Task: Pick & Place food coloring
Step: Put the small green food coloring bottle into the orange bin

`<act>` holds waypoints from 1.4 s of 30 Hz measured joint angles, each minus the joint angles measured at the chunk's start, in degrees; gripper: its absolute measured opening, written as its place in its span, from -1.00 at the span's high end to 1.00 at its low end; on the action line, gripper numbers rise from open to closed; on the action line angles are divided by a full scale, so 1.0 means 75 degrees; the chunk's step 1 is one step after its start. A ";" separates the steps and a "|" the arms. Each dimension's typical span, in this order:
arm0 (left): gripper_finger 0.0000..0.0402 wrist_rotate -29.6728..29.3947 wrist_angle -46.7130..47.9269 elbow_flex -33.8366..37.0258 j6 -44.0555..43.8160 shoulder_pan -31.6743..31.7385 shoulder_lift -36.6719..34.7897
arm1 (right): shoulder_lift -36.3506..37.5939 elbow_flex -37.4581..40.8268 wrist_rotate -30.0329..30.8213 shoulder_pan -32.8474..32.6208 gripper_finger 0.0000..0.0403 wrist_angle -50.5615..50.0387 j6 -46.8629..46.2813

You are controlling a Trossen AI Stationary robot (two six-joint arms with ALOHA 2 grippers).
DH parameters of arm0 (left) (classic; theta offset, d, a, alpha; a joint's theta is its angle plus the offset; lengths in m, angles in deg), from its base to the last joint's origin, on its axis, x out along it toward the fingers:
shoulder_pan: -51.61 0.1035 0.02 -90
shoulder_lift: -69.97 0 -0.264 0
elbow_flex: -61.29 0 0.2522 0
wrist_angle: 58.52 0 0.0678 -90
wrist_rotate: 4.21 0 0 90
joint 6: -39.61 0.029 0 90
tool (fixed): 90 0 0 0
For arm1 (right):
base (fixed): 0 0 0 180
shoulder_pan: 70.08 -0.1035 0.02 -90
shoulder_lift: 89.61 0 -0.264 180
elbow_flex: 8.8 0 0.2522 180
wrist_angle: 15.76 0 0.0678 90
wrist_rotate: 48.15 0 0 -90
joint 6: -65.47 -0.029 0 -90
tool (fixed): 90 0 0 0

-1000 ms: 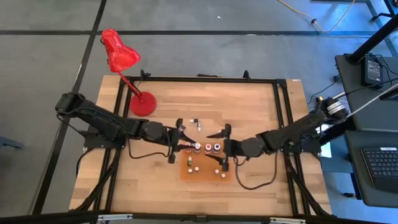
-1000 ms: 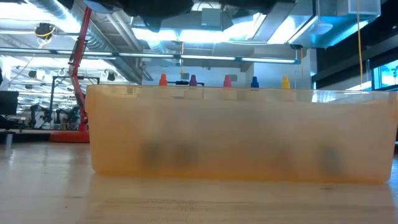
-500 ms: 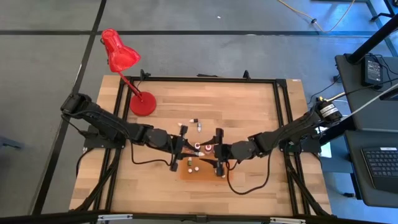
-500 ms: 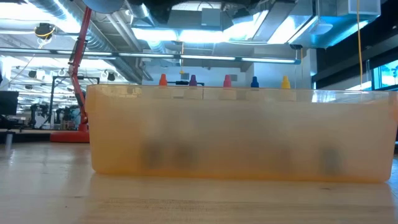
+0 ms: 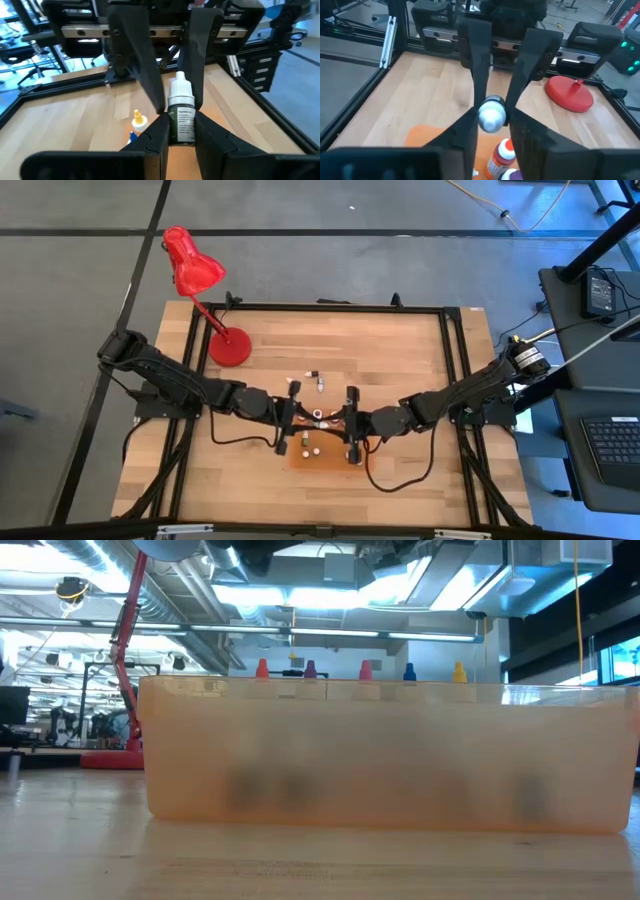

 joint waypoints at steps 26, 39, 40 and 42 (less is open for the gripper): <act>0.16 -0.0085 0.1529 0.0006 -0.0454 -0.0069 -0.0534 | 0.0031 0.0000 -0.0013 -0.0006 0.66 -0.0363 -0.0497; 0.05 -0.1791 0.4518 0.0003 -0.1330 0.0125 -0.2320 | -0.0566 0.0003 -0.1025 -0.0326 0.67 -0.2915 -0.4065; 0.04 -0.1791 0.4621 0.0003 -0.1370 0.0177 -0.2315 | -0.0635 0.0003 -0.1025 -0.0389 0.67 -0.2901 -0.4194; 0.04 -0.1772 0.4802 0.0006 -0.1396 0.0279 -0.2285 | -0.0752 0.0003 -0.1019 -0.0510 0.67 -0.2907 -0.4475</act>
